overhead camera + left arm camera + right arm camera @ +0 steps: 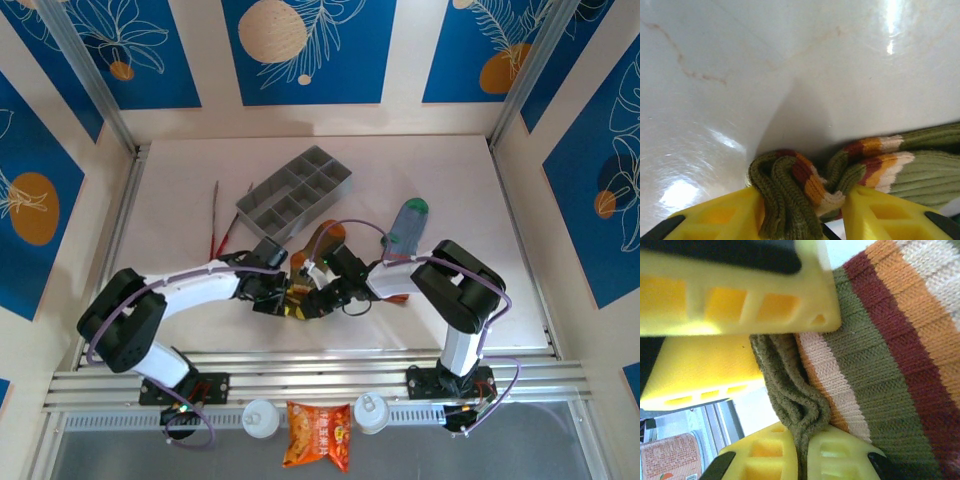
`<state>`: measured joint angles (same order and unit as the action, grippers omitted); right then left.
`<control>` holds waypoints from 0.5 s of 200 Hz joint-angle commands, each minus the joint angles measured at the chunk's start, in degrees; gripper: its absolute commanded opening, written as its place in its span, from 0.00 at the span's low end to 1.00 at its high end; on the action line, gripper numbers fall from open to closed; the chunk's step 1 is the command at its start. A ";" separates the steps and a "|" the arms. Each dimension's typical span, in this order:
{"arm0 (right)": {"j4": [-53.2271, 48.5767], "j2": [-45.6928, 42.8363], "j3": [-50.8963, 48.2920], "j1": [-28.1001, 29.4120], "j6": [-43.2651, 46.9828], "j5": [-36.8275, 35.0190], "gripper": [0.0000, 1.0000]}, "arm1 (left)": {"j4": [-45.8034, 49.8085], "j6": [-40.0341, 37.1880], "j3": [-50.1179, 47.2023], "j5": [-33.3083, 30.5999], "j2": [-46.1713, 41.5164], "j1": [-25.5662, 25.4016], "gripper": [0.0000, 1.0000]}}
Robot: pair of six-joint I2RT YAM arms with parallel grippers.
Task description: Roll the socks
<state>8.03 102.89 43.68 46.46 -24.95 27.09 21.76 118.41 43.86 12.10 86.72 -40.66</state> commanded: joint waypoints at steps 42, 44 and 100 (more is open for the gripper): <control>-6.53 1.81 1.05 -1.01 2.17 -0.64 0.00 | 12.60 -4.51 5.36 2.14 2.67 1.01 0.36; -6.60 1.79 1.21 -1.01 2.18 -0.77 0.00 | 12.96 -4.62 5.52 2.14 2.62 1.02 0.36; -7.24 0.07 1.50 -0.67 5.77 -2.15 0.02 | 14.92 -4.64 4.52 2.76 4.22 1.10 0.26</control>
<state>5.06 103.09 45.04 45.84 -22.24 27.20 31.97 113.89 48.71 14.46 89.08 -40.34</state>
